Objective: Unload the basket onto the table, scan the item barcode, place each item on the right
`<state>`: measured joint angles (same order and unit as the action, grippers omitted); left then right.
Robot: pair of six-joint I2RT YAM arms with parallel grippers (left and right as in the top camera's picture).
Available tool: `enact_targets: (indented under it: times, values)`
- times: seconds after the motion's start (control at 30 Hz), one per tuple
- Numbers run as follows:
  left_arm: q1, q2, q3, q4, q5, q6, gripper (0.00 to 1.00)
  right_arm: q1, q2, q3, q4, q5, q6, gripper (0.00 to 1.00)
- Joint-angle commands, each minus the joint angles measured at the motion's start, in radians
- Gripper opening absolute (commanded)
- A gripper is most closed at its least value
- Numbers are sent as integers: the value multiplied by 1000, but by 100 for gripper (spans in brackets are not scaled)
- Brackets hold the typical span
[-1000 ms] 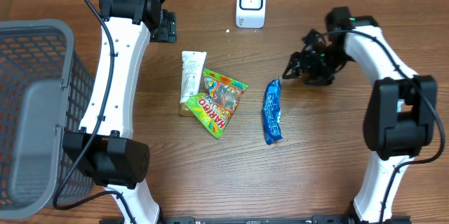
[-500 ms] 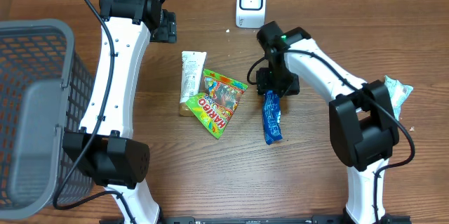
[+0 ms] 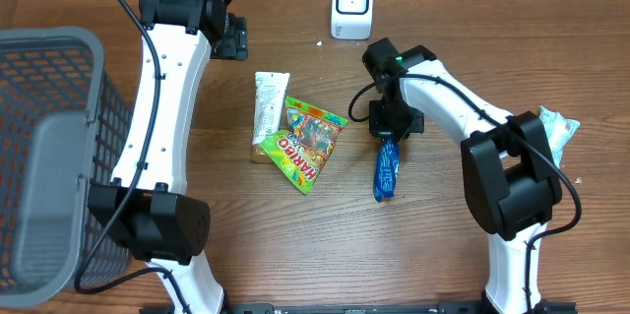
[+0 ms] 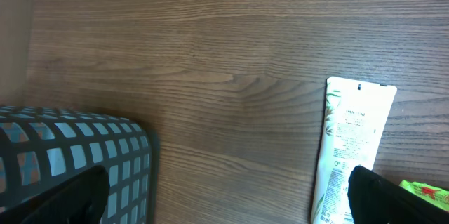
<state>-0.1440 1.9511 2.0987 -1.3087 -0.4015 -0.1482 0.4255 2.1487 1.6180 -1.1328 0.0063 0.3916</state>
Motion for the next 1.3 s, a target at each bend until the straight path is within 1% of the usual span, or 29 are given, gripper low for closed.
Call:
enact_targets:
  times: [0.0,0.07,0.17,0.3,0.33,0.37,0.43,0.53,0.57,0.67,0.77,0.9,1.07,1.13,1.27]
  values:
    - [-6,14,-1,5,-13,18,100,-42,-11,-9,32,-80,-47,4]
    - [-6,14,-1,5,-13,18,100,-63,-11,-6,53,-200,-124,4]
    - [-6,14,-1,5,-13,18,100,-101,-11,-6,78,-435,-266,4]
    - [-6,14,-1,5,-13,18,100,-165,-11,-7,48,-832,-617,5]
    - [-6,14,-1,5,-13,18,100,-181,-11,-7,30,-895,-694,5]
    - [-6,14,-1,5,-13,18,100,-193,-11,-7,18,-929,-740,6]
    - [-6,14,-1,5,-13,18,100,-221,-11,-7,7,-975,-791,8]
    - [-6,14,-1,5,-13,18,100,-232,-11,-7,10,-965,-792,15]
    - [-6,14,-1,5,-13,18,100,-231,-11,-7,10,-942,-790,23]
    - [-6,14,-1,5,-13,18,100,-225,-10,-12,14,-840,-780,35]
    - [-6,14,-1,5,-13,18,100,-225,-1,-33,29,-817,-772,36]
    - [-6,14,-1,5,-13,18,100,-225,7,-79,87,-782,-715,36]
    - [-6,14,-1,5,-13,18,100,-220,7,-87,160,-711,-583,44]
    - [-6,14,-1,5,-13,18,100,-201,7,-87,183,-677,-547,45]
    - [-6,14,-1,5,-13,18,100,-154,7,-86,227,-601,-492,50]
